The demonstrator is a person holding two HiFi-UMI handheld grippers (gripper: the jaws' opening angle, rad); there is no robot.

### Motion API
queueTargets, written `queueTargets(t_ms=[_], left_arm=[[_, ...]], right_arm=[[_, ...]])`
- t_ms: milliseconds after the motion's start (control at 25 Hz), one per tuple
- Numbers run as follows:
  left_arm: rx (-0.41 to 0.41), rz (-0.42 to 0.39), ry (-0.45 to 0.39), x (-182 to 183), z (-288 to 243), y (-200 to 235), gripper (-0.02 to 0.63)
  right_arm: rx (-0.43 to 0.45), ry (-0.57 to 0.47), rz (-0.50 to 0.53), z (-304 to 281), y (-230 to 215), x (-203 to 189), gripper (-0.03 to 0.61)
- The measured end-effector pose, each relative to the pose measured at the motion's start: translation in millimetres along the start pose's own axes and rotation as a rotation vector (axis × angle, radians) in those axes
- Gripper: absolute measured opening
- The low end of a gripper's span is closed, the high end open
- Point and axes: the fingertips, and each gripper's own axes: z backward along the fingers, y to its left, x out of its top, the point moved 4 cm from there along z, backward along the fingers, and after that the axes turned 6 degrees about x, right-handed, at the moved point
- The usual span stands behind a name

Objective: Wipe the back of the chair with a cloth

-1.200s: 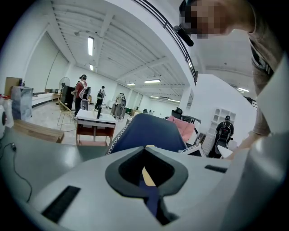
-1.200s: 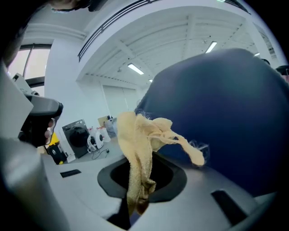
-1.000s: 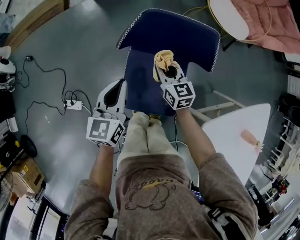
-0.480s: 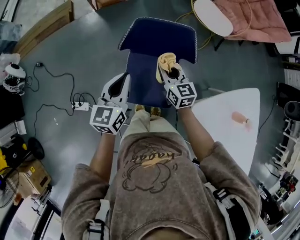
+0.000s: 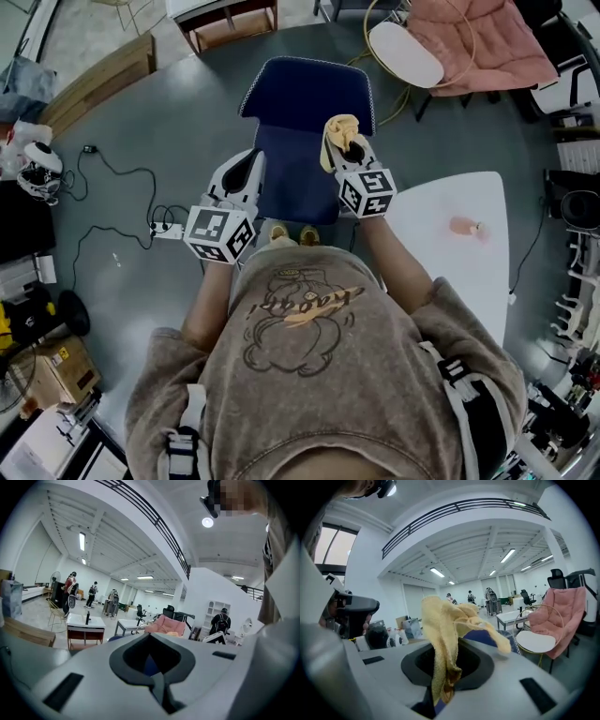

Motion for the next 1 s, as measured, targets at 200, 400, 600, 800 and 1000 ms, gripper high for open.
queueTargets(t_ms=[200,400,600,800,1000], left_arm=[[-0.021,-0.050,0.011,5,20,-16,0.008],[-0.023,-0.048,0.016,0,34,-26,0.008],[-0.024,-0.034,0.020,-8,38,-36,0.009],[-0.025,-0.034,0.030,-14,42,-41,0.008],[-0.023,-0.027,0.039,-18,41,-42,0.008]], right_arm=[[0.007,-0.053,-0.002,25,10,18,0.071],[0.025,-0.081,0.019,47,18,28,0.071],[0.030,-0.089,0.019,69,26,28,0.071],[0.044,-0.108,0.028,91,37,33,0.071],[0.051,-0.121,0.026,112,46,36,0.071]])
